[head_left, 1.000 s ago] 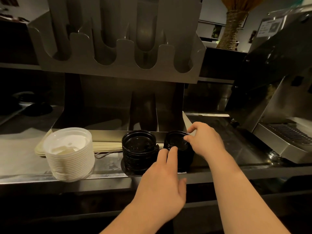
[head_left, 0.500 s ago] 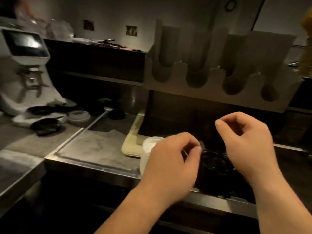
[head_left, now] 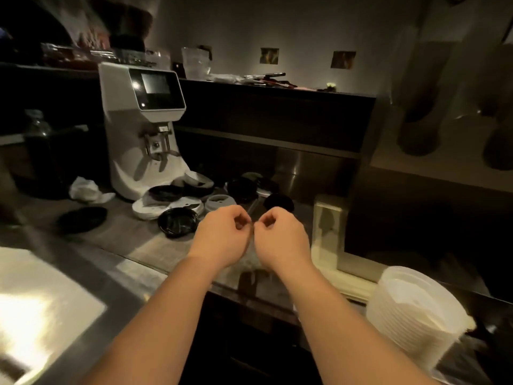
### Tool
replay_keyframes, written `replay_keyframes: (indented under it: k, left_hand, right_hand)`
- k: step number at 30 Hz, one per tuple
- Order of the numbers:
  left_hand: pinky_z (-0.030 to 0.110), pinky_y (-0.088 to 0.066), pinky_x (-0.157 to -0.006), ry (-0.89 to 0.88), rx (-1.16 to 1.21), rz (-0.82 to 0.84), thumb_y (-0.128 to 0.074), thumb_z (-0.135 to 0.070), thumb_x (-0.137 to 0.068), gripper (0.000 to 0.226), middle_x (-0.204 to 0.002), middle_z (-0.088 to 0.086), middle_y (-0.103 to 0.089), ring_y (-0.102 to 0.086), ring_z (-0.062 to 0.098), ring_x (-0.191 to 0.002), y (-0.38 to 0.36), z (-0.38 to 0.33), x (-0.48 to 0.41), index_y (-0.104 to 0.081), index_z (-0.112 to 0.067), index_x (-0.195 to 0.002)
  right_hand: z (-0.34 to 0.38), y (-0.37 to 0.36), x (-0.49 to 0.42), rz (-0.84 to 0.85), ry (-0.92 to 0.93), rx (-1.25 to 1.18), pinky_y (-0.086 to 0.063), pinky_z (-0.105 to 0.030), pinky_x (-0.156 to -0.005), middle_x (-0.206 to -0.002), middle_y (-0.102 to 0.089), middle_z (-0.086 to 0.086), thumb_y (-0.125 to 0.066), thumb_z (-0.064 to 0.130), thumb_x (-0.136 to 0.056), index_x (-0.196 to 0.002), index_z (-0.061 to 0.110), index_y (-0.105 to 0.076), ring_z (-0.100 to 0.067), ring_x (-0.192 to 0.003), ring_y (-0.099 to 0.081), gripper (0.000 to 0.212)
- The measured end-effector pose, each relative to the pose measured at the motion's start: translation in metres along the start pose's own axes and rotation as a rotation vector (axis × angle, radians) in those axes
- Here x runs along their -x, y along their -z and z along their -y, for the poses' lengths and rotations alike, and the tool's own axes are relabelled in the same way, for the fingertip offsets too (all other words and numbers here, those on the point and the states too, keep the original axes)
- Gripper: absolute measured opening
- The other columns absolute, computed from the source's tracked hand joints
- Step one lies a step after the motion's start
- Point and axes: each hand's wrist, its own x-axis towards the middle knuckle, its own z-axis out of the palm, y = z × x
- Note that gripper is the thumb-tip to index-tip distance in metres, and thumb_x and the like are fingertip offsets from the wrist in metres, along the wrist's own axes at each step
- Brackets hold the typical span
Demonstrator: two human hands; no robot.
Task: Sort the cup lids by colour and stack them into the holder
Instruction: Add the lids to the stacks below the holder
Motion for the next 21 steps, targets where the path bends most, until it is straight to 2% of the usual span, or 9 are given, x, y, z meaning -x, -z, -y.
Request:
replay_keyframes:
  k: [1, 4, 6, 7, 11, 13, 18, 19, 21]
  left_hand:
    - [0.033, -0.054, -0.08, 0.006, -0.031, 0.01, -0.064, -0.028, -0.09, 0.006, -0.085, -0.011, -0.067, -0.065, 0.015, -0.087, -0.002, 0.01, -0.013, -0.068, -0.029, -0.093]
    - [0.033, -0.05, -0.078, -0.021, -0.176, 0.003, -0.063, -0.028, -0.086, 0.017, -0.099, -0.005, -0.066, -0.062, 0.022, -0.098, -0.01, 0.029, -0.051, -0.066, -0.027, -0.103]
    - [0.039, -0.052, -0.086, -0.055, -0.235, 0.0, -0.064, -0.03, -0.085, 0.032, -0.113, 0.001, -0.06, -0.056, 0.026, -0.109, -0.018, 0.033, -0.077, -0.062, -0.025, -0.117]
    - [0.042, -0.051, -0.091, -0.062, -0.249, 0.003, -0.065, -0.031, -0.086, 0.038, -0.12, 0.003, -0.056, -0.052, 0.028, -0.114, -0.022, 0.034, -0.09, -0.059, -0.026, -0.122]
    - [0.052, -0.042, -0.107, 0.007, -0.297, 0.072, -0.064, -0.043, -0.087, 0.061, -0.145, 0.007, -0.036, -0.033, 0.034, -0.136, -0.037, 0.037, -0.136, -0.04, -0.03, -0.142]
    - [0.054, -0.03, -0.114, 0.027, -0.35, 0.129, -0.063, -0.045, -0.087, 0.07, -0.155, 0.01, -0.023, -0.02, 0.036, -0.144, -0.044, 0.04, -0.158, -0.03, -0.033, -0.149]
    - [0.058, -0.011, -0.119, -0.041, -0.392, 0.151, -0.063, -0.05, -0.087, 0.079, -0.166, 0.009, -0.009, -0.006, 0.036, -0.152, -0.068, 0.057, -0.195, -0.019, -0.044, -0.153]
    - [0.059, -0.009, -0.119, -0.068, -0.413, 0.165, -0.061, -0.052, -0.087, 0.078, -0.166, 0.008, -0.01, -0.007, 0.035, -0.152, -0.073, 0.061, -0.199, -0.019, -0.046, -0.153]
    - [0.062, -0.011, -0.118, -0.126, -0.457, 0.191, -0.056, -0.054, -0.089, 0.067, -0.162, 0.006, -0.024, -0.018, 0.034, -0.149, -0.08, 0.067, -0.205, -0.028, -0.047, -0.15]
  right_hand:
    - [-0.003, -0.012, -0.016, -0.002, -0.044, 0.032, -0.042, -0.028, -0.064, -0.094, -0.063, 0.008, -0.058, 0.028, -0.096, -0.096, 0.029, -0.058, -0.012, -0.083, -0.058, 0.001]
    - [-0.007, -0.038, -0.063, -0.013, -0.126, 0.107, -0.052, -0.038, -0.087, -0.121, -0.061, -0.003, -0.058, 0.023, -0.093, -0.118, 0.025, -0.056, -0.026, -0.11, -0.059, 0.025]
    - [-0.008, -0.044, -0.093, -0.03, -0.193, 0.168, -0.048, -0.045, -0.103, -0.136, -0.052, -0.007, -0.06, 0.019, -0.091, -0.135, 0.022, -0.052, -0.03, -0.126, -0.05, 0.045]
    - [-0.01, -0.045, -0.108, -0.055, -0.212, 0.194, -0.045, -0.045, -0.107, -0.139, -0.049, -0.007, -0.061, 0.019, -0.09, -0.138, 0.022, -0.051, -0.031, -0.129, -0.045, 0.048]
    - [-0.027, -0.036, -0.16, -0.098, -0.182, 0.299, -0.04, -0.047, -0.109, -0.142, -0.046, -0.009, -0.066, 0.022, -0.088, -0.137, 0.023, -0.051, -0.036, -0.132, -0.039, 0.051]
    - [-0.035, -0.033, -0.182, -0.008, -0.162, 0.338, -0.035, -0.049, -0.11, -0.147, -0.039, -0.009, -0.066, 0.023, -0.089, -0.145, 0.026, -0.044, -0.037, -0.135, -0.035, 0.06]
    - [-0.041, -0.044, -0.227, 0.154, -0.084, 0.354, -0.025, -0.055, -0.116, -0.156, -0.029, -0.009, -0.06, 0.036, -0.094, -0.154, 0.036, -0.028, -0.039, -0.142, -0.026, 0.068]
    - [-0.04, -0.048, -0.234, 0.191, -0.077, 0.38, -0.02, -0.057, -0.117, -0.159, -0.026, -0.009, -0.059, 0.04, -0.095, -0.156, 0.038, -0.024, -0.039, -0.145, -0.022, 0.071]
    - [-0.04, -0.057, -0.246, 0.279, -0.082, 0.438, -0.01, -0.059, -0.119, -0.165, -0.017, -0.009, -0.057, 0.044, -0.096, -0.158, 0.041, -0.017, -0.039, -0.151, -0.011, 0.074]
